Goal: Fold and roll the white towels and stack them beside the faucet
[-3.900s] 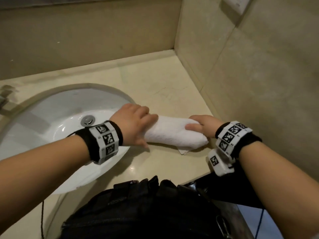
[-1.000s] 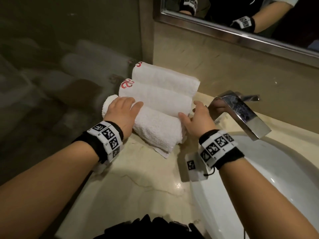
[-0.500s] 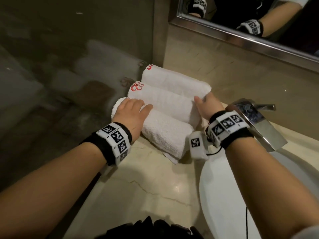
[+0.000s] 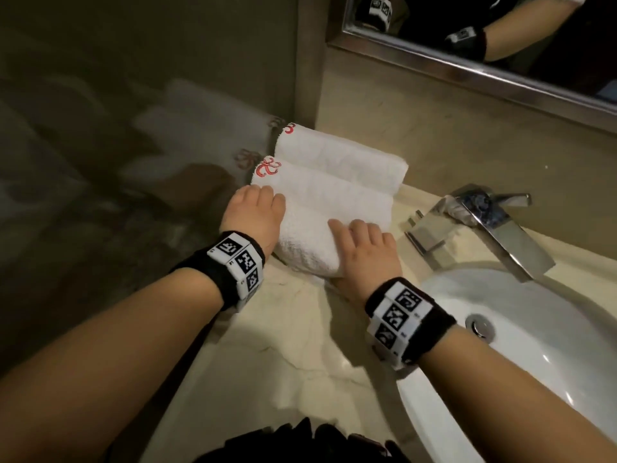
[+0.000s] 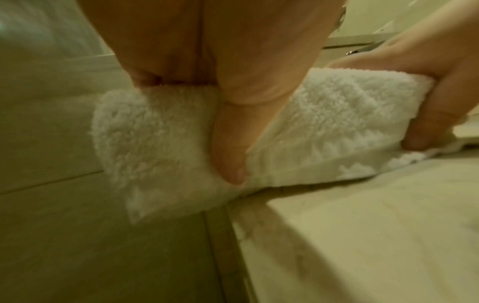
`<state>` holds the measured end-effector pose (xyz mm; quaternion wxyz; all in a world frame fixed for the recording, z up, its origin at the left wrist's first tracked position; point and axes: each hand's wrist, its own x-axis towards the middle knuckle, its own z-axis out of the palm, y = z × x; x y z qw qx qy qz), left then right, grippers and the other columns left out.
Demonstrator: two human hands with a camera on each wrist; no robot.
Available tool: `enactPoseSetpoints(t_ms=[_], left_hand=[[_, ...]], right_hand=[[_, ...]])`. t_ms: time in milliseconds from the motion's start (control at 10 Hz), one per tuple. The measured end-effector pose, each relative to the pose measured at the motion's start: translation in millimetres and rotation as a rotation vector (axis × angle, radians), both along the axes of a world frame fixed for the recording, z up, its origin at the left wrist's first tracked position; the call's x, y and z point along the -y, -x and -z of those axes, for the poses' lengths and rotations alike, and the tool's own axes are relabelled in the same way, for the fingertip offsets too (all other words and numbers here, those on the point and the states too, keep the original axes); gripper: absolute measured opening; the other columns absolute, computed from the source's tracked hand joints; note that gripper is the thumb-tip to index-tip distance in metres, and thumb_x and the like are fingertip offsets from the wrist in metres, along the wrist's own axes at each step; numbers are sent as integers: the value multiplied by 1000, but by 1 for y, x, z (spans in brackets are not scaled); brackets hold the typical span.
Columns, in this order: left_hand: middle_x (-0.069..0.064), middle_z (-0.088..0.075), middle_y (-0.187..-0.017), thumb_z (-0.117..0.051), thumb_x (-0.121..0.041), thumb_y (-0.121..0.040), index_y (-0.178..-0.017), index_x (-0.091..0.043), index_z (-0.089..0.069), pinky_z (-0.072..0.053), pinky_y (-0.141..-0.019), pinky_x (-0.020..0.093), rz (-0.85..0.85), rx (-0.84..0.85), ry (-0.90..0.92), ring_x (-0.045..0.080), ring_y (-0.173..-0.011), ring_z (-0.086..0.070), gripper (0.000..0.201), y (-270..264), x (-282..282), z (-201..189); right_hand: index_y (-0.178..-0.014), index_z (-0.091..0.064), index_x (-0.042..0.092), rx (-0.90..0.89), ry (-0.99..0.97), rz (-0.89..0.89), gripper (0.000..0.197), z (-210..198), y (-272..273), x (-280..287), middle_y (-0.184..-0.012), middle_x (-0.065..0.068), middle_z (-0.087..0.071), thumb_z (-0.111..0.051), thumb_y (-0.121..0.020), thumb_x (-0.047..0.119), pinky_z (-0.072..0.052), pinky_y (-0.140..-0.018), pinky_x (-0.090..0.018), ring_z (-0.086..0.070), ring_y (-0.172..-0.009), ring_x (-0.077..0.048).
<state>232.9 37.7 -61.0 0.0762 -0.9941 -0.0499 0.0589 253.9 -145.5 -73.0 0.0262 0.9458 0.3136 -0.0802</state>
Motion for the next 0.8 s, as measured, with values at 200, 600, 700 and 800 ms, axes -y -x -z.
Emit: enactPoseSetpoints(t_ms=[200, 600, 700, 800], left_hand=[[18, -40, -131, -30, -7, -91, -131, -3, -31, -21, -110, 41, 0, 38, 26, 34, -123, -37, 41, -34, 0, 9], [14, -38, -136, -42, -12, -86, -135, -8, -29, -22, -111, 39, 24, -42, -11, 31, -127, -35, 51, -45, -8, 7], [13, -39, -136, -39, -15, -89, -136, -12, -30, -20, -112, 39, 14, -93, -3, 31, -126, -37, 48, -35, -8, -6], [12, -32, -144, -49, -29, -86, -139, -16, -24, -14, -116, 39, -18, -131, 43, 30, -132, -33, 60, -24, -6, -18]], right_hand=[[-144, -12, 17, 58, -32, 40, 77, 13, -41, -4, -134, -11, -33, -54, -80, 22, -25, -99, -37, -32, -121, -29], [-142, -17, 23, -51, -45, 41, 86, 4, -52, -2, -133, -8, -36, -66, -72, 38, -26, -103, -37, -32, -124, -28], [-141, -20, 25, -148, -81, 79, 89, -18, -44, 5, -137, -7, -36, -68, -69, 46, -31, -104, -39, -36, -125, -27], [-141, -21, 27, -231, -212, 171, 80, -38, -38, 23, -139, -8, -36, -66, -77, 42, -34, -105, -38, -38, -127, -28]])
